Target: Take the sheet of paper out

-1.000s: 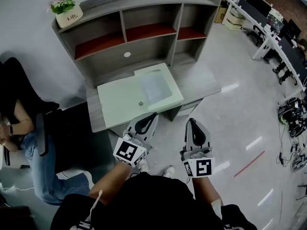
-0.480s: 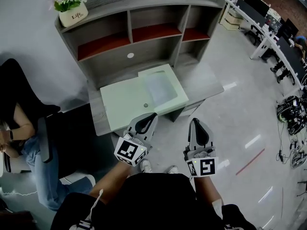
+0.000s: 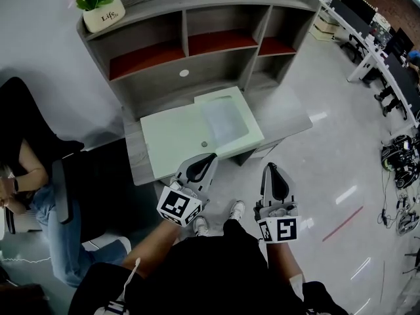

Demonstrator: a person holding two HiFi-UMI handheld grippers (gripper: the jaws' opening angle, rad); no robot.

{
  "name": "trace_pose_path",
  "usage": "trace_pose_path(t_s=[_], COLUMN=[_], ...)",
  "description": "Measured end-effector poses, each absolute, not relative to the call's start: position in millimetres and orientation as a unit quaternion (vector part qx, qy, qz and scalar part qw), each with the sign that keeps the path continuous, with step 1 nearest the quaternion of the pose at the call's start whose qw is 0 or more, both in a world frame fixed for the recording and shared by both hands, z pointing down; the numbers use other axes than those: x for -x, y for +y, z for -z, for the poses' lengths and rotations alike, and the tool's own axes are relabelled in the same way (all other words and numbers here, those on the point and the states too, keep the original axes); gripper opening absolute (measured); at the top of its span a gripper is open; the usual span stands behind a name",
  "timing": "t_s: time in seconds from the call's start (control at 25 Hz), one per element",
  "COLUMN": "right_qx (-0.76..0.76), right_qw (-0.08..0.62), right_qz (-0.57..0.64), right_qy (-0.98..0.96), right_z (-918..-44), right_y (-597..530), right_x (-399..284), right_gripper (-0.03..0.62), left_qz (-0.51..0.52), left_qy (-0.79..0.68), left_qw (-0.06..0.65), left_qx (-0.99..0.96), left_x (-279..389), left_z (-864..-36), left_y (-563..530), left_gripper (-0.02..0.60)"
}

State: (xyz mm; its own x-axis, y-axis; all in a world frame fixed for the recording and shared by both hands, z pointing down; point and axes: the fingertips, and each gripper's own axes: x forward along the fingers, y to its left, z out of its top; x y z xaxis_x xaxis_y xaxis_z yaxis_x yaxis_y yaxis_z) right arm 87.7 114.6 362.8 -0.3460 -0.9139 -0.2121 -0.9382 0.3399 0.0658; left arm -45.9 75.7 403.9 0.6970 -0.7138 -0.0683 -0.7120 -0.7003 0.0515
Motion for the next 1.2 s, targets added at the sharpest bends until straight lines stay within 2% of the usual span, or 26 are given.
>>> trace_pose_path(t_s=[0.2, 0.4, 0.68, 0.96, 1.2], right_qx=[0.548, 0.529, 0.496, 0.461, 0.415], right_qw=[0.061, 0.093, 0.087, 0.113, 0.085], right_qz=[-0.086, -0.051, -0.056, -0.038, -0.047], right_qy=[0.830, 0.842, 0.862, 0.879, 0.904], right_z=[-369, -367, -367, -367, -383], right_y=[100, 75, 40, 8, -1], right_x=[-94, -103, -126, -145, -151], right_gripper=[0.023, 0.023, 0.023, 0.022, 0.021], left_qz=[0.036, 0.031, 0.022, 0.009, -0.006], left_qy=[-0.399, -0.407, -0.436, -0.477, -0.502], left_qw=[0.011, 0.005, 0.005, 0.000, 0.013], left_qx=[-0.916, -0.913, -0.900, -0.879, -0.865], left_x=[35, 13, -5, -16, -25], left_z=[-407, -405, -409, -411, -425], left_y=[61, 42, 17, -4, -1], left_gripper=[0.008, 0.008, 0.008, 0.008, 0.008])
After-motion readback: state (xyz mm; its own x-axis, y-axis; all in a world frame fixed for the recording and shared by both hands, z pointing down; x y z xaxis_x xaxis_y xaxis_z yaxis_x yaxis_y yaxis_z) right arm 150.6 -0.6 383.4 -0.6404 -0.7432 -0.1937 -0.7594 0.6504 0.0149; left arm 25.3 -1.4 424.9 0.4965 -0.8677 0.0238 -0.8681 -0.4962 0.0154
